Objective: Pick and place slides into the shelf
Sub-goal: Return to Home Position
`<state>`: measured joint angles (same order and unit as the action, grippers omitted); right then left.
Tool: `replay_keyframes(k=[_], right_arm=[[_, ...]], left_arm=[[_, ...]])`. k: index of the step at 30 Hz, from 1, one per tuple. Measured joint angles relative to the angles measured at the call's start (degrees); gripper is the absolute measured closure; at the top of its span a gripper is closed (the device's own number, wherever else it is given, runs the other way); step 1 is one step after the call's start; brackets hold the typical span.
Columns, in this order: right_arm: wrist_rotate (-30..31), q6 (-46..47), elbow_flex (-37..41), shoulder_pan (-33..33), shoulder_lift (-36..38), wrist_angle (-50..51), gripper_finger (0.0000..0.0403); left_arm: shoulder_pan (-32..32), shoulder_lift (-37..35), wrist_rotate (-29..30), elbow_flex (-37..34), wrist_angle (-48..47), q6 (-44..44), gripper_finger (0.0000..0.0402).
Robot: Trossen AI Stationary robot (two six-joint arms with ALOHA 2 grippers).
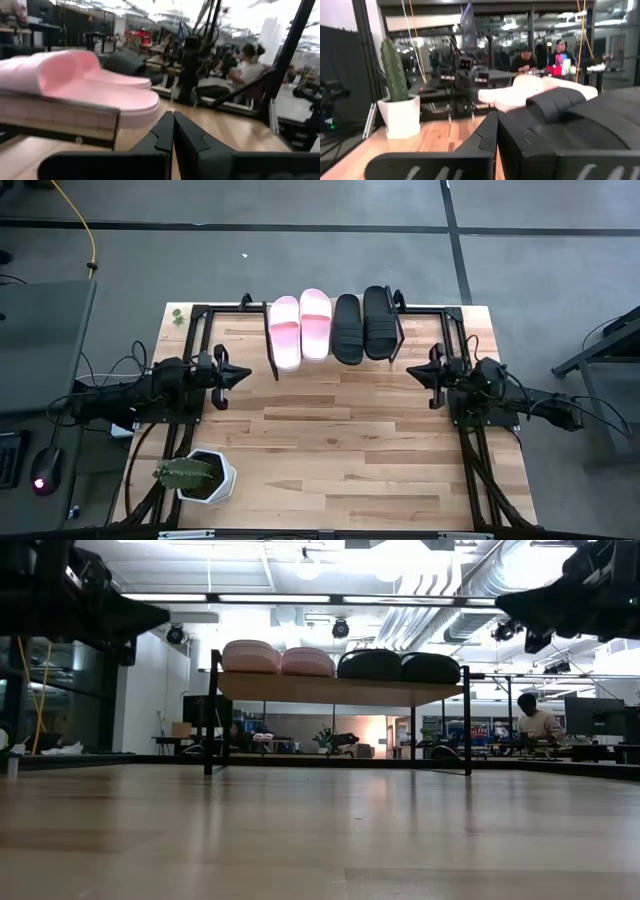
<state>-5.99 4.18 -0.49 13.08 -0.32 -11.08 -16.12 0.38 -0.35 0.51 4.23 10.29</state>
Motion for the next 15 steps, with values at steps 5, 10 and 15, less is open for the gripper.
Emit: replay_keyframes(k=[5, 10, 15], right_arm=[[1.5, -0.1, 0.0, 0.0, 0.0, 3.3, 0.0403], [2.3, -0.5, 0.0, 0.0, 0.0, 7.6, 0.0403], [3.0, -0.1, 0.0, 0.0, -0.2, 10.0, 0.0403]], left_arm=[[0.0, 0.3, 1.8, 0.0, -3.5, -0.9, 0.0401], [0.0, 0.3, 1.7, 0.0, -3.3, -1.3, 0.0401], [0.0, 0.3, 0.9, 0.0, -3.4, -2.5, 0.0399]])
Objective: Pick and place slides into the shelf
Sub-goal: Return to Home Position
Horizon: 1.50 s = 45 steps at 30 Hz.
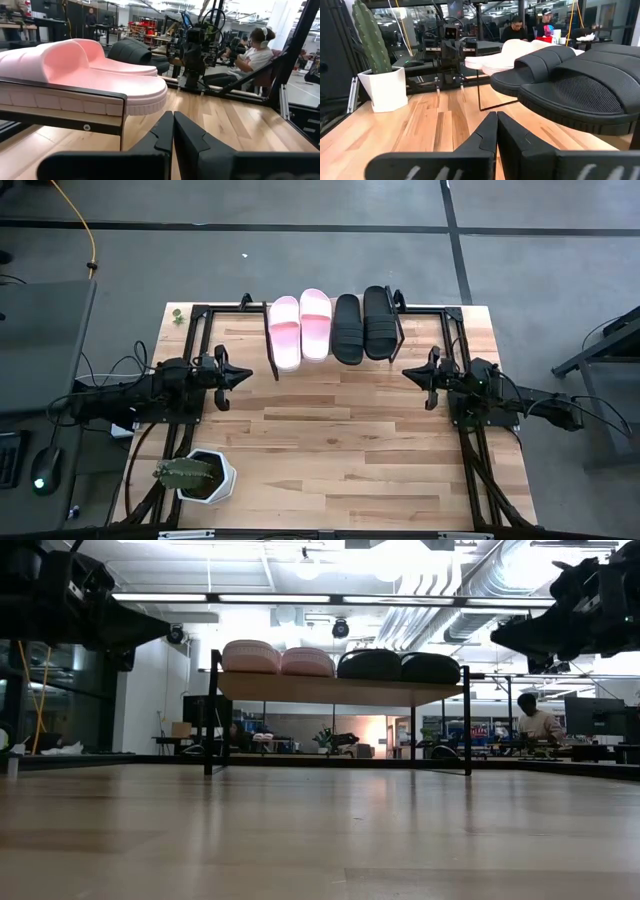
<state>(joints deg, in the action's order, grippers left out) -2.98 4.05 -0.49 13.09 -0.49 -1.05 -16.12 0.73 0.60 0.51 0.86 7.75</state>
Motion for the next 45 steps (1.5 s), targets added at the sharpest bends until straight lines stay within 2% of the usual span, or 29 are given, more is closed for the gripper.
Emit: replay_keyframes(k=[11, 19, 23, 27, 45], right_arm=[[2.1, 3.8, 0.0, 0.0, 0.1, 0.2, 0.0403], [2.1, 1.9, 0.0, 0.0, 0.1, 0.3, 0.0403], [2.1, 10.8, 0.0, 0.0, 0.1, 0.3, 0.0403], [2.1, 13.9, 0.0, 0.0, 0.1, 0.3, 0.0403], [2.1, 13.5, -0.1, 0.0, 0.1, 0.4, 0.0402]], left_arm=[[0.0, 0.0, -0.2, 0.0, 0.0, 0.0, 0.0399], [0.0, 0.0, -0.2, 0.0, 0.0, 0.0, 0.0399], [0.0, 0.0, -0.2, 0.0, 0.0, 0.0, 0.0399], [0.0, 0.0, -0.2, 0.0, 0.0, 0.0, 0.0399], [0.0, 0.0, -0.2, 0.0, 0.0, 0.0, 0.0399]])
